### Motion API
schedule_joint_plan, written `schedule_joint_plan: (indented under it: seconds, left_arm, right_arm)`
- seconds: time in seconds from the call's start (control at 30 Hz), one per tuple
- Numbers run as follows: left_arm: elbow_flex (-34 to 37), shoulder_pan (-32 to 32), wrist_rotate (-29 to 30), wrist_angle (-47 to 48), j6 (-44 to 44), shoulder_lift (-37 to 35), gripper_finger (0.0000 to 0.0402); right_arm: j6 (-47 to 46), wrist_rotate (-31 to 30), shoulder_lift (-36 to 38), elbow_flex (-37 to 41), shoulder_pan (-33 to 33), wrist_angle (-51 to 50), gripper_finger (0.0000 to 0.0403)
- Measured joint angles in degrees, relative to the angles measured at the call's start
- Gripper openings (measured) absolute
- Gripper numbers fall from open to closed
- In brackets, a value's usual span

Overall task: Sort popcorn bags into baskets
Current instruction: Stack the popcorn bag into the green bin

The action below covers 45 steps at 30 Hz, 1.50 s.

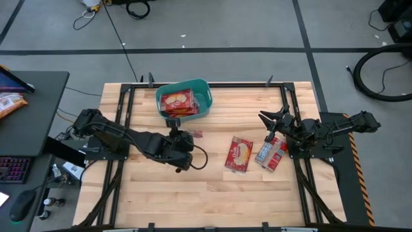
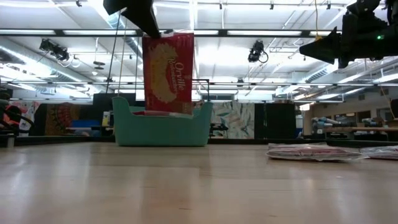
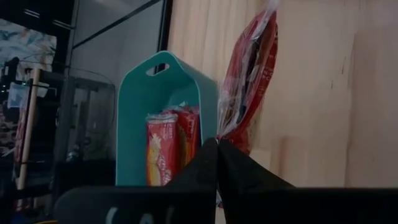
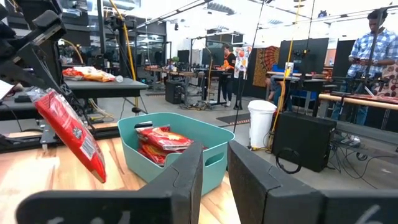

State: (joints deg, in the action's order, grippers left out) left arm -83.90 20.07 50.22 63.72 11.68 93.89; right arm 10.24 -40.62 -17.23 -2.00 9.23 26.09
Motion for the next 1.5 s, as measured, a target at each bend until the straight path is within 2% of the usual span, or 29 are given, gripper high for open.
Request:
schedule_joint_plan:
  seconds: [0.4,0.77,0.97,1.13,1.33,1.5]
  left_arm:
    - [0.0,-0.8,3.7,4.5,-0.3,0.0,0.0006]
    - [0.0,-8.1,4.3,4.7,-5.3,-4.4,0.0006]
    - [0.0,-16.3,4.0,-0.3,-5.0,-8.4,0.0006]
    - [-0.1,-26.1,-4.0,-5.1,-3.8,-8.6,0.0006]
    - [0.0,-38.1,-21.1,-13.8,-8.5,-8.6,0.0006]
    - [0.0,-44.3,-30.0,-18.6,-14.4,-8.5,0.0006]
  right_arm:
    - [0.0,0.0,0.0,0.0,0.0,0.0,0.0080]
    - [0.0,0.0,0.0,0.0,0.0,0.0,0.0080]
    - [0.0,0.1,0.0,0.0,0.0,0.0,0.0080]
    - [0.0,0.2,0.0,0.0,0.0,0.0,0.0080]
    - [0.0,0.2,0.0,0.0,0.0,0.0,0.0080]
    - [0.0,0.2,0.0,0.0,0.0,0.0,0.0080]
